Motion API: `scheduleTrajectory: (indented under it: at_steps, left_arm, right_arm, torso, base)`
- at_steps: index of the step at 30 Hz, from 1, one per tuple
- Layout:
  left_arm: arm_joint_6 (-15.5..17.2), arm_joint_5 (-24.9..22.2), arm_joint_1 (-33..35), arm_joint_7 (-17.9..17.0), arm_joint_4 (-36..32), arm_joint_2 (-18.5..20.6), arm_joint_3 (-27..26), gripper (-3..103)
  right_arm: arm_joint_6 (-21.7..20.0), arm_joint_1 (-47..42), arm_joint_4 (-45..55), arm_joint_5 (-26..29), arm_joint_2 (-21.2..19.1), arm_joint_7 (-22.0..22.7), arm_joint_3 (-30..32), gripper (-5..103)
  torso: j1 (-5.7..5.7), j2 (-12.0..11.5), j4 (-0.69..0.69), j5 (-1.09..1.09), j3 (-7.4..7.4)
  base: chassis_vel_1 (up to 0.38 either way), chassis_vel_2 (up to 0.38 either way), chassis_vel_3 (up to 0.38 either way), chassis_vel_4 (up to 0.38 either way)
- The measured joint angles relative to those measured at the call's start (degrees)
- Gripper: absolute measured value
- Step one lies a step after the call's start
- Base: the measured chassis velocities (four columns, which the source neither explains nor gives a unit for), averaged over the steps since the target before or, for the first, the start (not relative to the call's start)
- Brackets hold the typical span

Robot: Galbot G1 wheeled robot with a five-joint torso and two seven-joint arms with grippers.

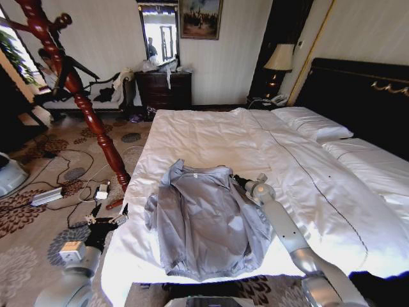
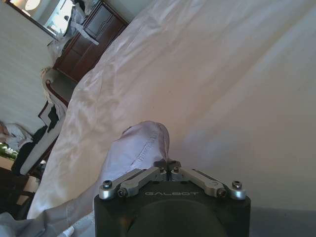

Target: Pick up the clothes from the bed and hang them on the clothes hanger.

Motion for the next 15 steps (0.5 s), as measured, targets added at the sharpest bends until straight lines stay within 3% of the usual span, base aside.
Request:
scheduleTrajectory:
  at_steps: [4, 8, 9, 13, 15]
  left_arm:
    - [-0.08, 0.33, -0.09, 0.13, -0.01, 0.19, 0.47, 100]
    - [0.11, 0.34, -0.82, -0.03, -0.12, 0.68, 1.17, 100]
    - [0.11, 0.34, -0.82, -0.03, -0.12, 0.68, 1.17, 100]
    - [0.86, 0.11, -1.42, -0.6, -0.54, 1.95, 1.35, 100]
    - [0.98, -0.09, -1.6, -0.68, -0.61, 2.22, 1.34, 100]
  right_arm:
    - [1.3, -0.34, 2.27, -5.81, -1.15, -1.14, -1.04, 0]
    - [4.39, -1.34, 6.51, -16.46, -3.36, -3.33, -2.53, 0]
    - [4.39, -1.34, 6.51, -16.46, -3.36, -3.33, -2.53, 0]
    - [9.61, -2.92, 9.89, -29.92, -6.2, -5.79, -4.89, 0]
    - [10.55, -3.18, 10.21, -32.38, -6.49, -6.08, -5.26, 0]
  torso:
    - [0.0, 0.0, 0.0, 0.0, 0.0]
    - [0.0, 0.0, -0.02, 0.0, 0.0]
    - [0.0, 0.0, -0.02, 0.0, 0.0]
    - [0.0, 0.0, -0.03, 0.01, 0.0]
    - [0.0, 0.0, -0.02, 0.01, 0.0]
  base:
    - [0.0, 0.0, 0.0, 0.0]
    - [0.0, 0.0, 0.0, 0.0]
    - [0.0, 0.0, 0.0, 0.0]
    - [0.0, 0.0, 0.0, 0.0]
    - [0.0, 0.0, 0.0, 0.0]
